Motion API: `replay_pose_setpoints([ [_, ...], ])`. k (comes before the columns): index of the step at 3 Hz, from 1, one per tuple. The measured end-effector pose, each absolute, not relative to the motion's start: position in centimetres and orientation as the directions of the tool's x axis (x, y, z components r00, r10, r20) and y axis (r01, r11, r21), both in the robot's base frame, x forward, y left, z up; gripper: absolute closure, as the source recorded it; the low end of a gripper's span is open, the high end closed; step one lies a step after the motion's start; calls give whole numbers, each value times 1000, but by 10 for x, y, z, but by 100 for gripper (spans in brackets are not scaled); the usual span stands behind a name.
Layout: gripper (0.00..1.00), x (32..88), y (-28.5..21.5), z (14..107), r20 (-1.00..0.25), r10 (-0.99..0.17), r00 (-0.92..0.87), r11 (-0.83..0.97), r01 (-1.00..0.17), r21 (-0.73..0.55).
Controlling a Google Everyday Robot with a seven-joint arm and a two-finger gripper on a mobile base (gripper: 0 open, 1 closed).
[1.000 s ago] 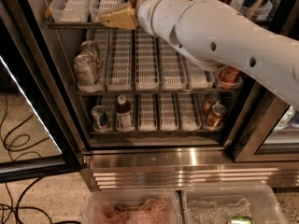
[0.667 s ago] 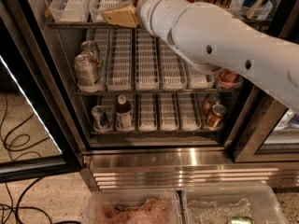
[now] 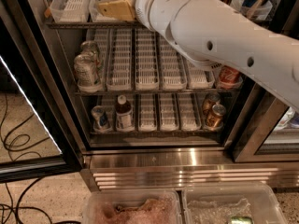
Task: Pick coke can from top shelf of fridge
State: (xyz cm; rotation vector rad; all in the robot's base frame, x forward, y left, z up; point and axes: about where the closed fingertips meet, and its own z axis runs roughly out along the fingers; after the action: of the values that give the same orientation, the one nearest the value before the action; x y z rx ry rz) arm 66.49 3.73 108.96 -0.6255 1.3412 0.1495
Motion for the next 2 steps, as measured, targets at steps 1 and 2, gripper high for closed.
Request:
replay_pose_setpoints([
  [1,19,665,37,1090,-937,-247,245,829,-448,-336],
  [2,42,665,37,1090,-937,-247,245,829,-448,-336],
])
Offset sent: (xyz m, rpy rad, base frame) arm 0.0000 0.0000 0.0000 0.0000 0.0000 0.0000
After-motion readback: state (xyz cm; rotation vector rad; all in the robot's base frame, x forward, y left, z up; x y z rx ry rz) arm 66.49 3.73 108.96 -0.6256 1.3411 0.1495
